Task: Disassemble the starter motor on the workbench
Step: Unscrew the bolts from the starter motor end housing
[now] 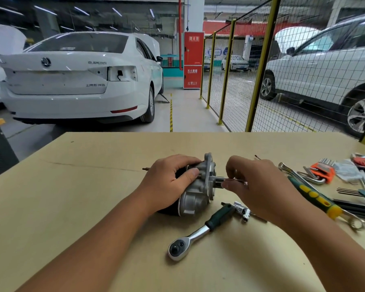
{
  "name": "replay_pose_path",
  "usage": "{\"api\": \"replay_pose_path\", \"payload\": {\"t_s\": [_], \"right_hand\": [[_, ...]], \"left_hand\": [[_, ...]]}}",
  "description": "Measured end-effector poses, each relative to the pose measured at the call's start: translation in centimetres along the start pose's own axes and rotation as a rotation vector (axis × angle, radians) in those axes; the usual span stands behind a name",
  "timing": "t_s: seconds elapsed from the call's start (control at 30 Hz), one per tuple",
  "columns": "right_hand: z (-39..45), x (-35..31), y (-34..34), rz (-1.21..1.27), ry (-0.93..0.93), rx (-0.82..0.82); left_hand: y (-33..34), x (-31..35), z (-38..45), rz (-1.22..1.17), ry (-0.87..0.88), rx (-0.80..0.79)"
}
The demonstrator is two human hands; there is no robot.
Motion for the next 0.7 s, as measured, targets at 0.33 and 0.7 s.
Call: {"api": "replay_pose_path", "payload": {"t_s": [0.33, 0.7], "right_hand": [[0.20, 0.42, 0.56, 0.035, -0.062, -0.075], [0.13, 0.33, 0.40, 0.007, -0.014, -0.046]], "left_hand": [[0.05, 0.13, -0.11, 0.003, 0.001, -0.001], [0.09, 0.23, -0.01, 0.003, 0.004, -0.010]]}}
Point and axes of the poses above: each hand's wrist, its own z-axis towards the middle knuckle, its own y-axis out of the palm, x = y × z, the point moved 6 cm from there along z, towards the middle knuckle, and after that the axes turned 12 degrees about -y, right-handed, at the moved point
